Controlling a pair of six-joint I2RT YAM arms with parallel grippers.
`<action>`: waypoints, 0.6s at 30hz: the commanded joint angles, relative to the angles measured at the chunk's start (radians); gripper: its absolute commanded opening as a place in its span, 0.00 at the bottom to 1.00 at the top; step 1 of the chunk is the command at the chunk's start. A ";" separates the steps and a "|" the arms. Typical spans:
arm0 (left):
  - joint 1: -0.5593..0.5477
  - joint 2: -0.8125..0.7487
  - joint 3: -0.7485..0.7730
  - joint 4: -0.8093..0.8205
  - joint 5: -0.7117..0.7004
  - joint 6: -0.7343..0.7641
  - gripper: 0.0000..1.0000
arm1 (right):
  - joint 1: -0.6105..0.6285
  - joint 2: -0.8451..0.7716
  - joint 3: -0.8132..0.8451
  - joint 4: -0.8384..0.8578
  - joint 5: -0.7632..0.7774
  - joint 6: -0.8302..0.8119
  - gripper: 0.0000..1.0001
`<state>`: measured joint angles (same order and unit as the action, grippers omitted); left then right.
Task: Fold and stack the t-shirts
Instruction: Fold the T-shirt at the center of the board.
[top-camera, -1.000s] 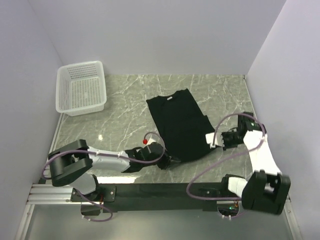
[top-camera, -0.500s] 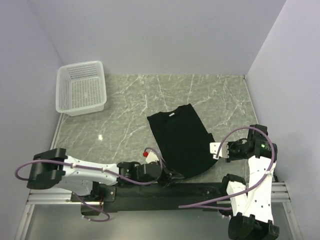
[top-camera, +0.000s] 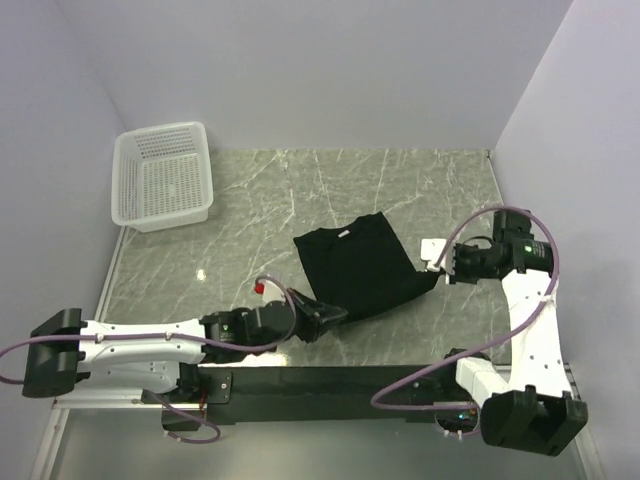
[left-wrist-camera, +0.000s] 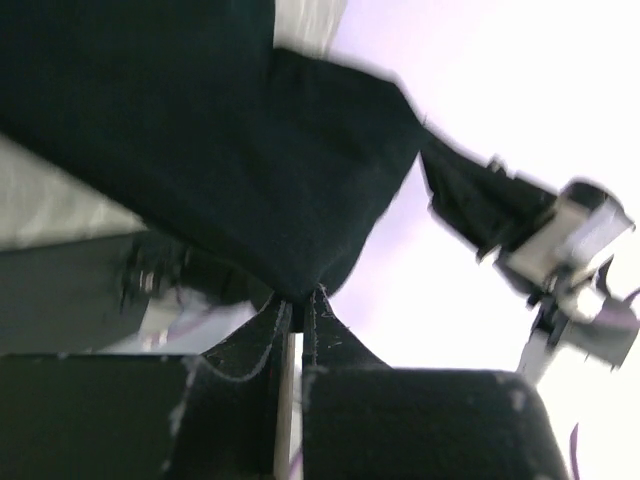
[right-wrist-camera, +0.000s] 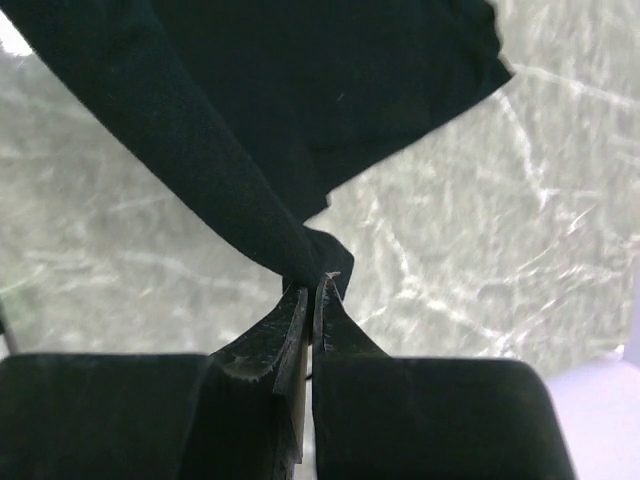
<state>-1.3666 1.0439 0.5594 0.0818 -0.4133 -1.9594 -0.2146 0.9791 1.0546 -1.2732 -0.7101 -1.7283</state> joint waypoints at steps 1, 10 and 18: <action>0.107 -0.016 0.019 -0.017 0.017 0.080 0.01 | 0.113 0.003 0.004 0.191 0.000 0.188 0.00; 0.340 0.080 0.142 0.018 0.214 0.258 0.00 | 0.162 0.207 0.179 0.414 0.015 0.429 0.00; 0.446 0.128 0.194 0.038 0.291 0.320 0.00 | 0.199 0.348 0.281 0.483 0.034 0.498 0.00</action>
<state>-0.9455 1.1679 0.7044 0.0868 -0.1715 -1.6920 -0.0341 1.3060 1.2808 -0.8619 -0.6785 -1.2819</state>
